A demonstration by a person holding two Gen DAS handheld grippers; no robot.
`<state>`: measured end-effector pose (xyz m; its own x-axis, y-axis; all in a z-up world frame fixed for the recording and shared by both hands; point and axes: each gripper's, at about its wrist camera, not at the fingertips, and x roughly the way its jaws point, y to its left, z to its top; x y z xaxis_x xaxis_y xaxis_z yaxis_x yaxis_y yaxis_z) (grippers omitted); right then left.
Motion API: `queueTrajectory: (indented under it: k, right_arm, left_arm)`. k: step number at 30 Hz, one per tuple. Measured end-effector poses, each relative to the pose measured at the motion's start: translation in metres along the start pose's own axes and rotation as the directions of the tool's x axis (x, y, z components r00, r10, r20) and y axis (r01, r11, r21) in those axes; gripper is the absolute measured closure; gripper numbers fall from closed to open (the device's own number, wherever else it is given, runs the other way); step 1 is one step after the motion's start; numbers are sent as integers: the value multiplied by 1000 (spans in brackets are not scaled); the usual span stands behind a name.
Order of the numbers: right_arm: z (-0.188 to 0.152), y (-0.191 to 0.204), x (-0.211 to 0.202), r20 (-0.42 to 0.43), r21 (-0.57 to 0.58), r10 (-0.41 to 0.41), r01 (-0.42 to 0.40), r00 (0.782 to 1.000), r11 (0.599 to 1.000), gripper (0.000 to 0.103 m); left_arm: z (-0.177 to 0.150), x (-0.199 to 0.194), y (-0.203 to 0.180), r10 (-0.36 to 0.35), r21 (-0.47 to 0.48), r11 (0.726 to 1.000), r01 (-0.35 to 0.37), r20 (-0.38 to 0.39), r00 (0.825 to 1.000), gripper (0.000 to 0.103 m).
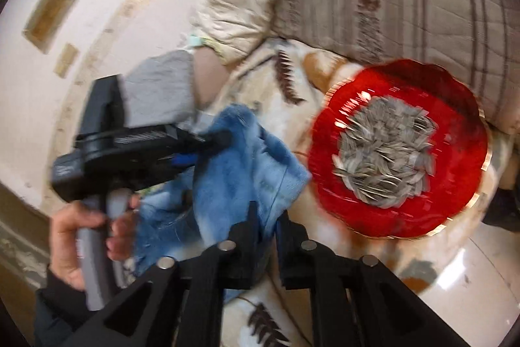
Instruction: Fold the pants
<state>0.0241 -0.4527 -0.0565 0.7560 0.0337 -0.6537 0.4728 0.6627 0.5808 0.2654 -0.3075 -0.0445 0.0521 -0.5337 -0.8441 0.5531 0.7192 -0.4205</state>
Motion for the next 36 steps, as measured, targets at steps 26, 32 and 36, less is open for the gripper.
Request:
queueTrajectory:
  k: [26,32,36]
  right_arm:
    - [-68,328,126,-223,-792,105,-243,969,561,0]
    - [-102,417,184,-263,-852,53,-258,963,456,0]
    - [-130,465,223,-288,-887,-13,-261,958,380,0]
  left_arm:
    - [-359,-183,259,463,-650,731,-208,248,851,3]
    - [-346,-161,275,403,-657,752,-60,385,831,3]
    - [-326,-155,285,489,-711,695,-105,361,794,0]
